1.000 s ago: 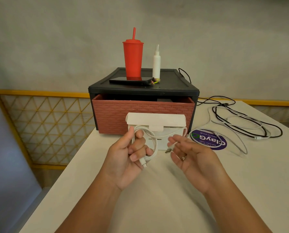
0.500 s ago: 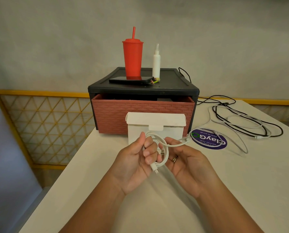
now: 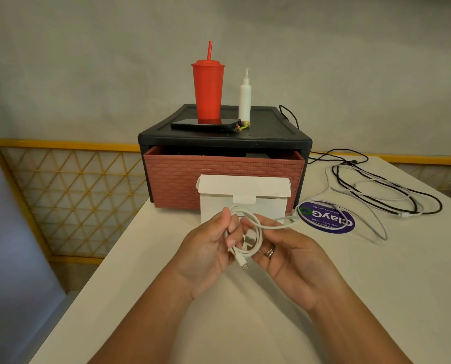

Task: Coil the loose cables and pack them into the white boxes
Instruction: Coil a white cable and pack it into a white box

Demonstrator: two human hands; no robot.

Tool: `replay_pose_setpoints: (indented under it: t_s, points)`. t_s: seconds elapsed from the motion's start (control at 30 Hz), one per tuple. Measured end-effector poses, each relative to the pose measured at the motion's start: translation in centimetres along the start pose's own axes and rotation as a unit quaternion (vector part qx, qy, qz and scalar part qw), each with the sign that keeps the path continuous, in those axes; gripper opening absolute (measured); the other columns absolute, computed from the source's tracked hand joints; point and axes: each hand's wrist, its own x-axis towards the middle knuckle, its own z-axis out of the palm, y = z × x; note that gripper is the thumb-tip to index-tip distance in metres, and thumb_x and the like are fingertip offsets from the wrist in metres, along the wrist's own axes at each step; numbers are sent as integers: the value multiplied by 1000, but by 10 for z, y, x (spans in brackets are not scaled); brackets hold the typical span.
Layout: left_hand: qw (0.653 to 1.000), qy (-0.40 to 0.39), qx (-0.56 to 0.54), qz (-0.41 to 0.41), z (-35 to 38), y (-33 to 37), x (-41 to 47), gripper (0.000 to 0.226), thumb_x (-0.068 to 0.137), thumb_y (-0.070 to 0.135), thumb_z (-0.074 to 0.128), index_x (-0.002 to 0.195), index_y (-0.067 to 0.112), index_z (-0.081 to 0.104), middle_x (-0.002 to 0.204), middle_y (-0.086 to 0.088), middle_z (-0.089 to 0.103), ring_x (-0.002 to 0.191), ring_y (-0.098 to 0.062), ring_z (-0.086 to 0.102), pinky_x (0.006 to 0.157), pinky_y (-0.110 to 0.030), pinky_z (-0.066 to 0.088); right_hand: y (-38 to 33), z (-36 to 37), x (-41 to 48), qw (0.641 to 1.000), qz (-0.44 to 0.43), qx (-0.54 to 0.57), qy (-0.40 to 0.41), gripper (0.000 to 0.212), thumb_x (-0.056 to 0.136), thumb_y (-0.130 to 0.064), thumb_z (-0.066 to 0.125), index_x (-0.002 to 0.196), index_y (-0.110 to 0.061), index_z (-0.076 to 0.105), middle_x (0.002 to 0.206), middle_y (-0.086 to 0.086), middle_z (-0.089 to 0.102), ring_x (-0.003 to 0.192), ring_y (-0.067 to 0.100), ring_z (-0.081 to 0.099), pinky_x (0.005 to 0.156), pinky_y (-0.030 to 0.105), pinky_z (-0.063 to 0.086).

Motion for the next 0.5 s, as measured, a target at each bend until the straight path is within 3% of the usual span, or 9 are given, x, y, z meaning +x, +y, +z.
replay_pose_setpoints:
  t_s: [0.07, 0.17, 0.33, 0.5]
  points:
    - [999, 9, 52, 10, -1, -3, 1, 40, 87, 48, 47, 60, 18, 41, 59, 3, 41, 64, -14, 45, 67, -28, 40, 0, 5, -4, 998, 11, -57, -38, 27, 81, -2, 46, 95, 4, 68, 86, 21, 67, 78, 23, 66, 73, 29, 55]
    - [995, 17, 90, 26, -2, -5, 1, 40, 84, 50, 46, 55, 22, 49, 61, 5, 48, 64, -13, 46, 69, -29, 39, 4, 10, -5, 991, 23, -131, 12, 17, 80, -7, 55, 79, -6, 72, 74, 8, 67, 64, 12, 65, 60, 22, 54]
    - [995, 33, 82, 50, 4, -6, -1, 36, 82, 41, 41, 55, 21, 55, 71, 3, 62, 61, -10, 54, 70, -30, 41, 13, 9, -2, 986, 38, -131, 97, 13, 87, 4, 54, 87, -3, 65, 57, 3, 64, 44, 6, 57, 46, 18, 49]
    - [993, 34, 100, 50, 10, -10, -2, 31, 82, 38, 40, 64, 13, 44, 82, 2, 69, 58, -2, 57, 69, -28, 40, 9, 8, -1, 979, 47, -158, 117, 16, 83, 10, 50, 81, -5, 57, 63, 9, 59, 47, 12, 54, 46, 20, 48]
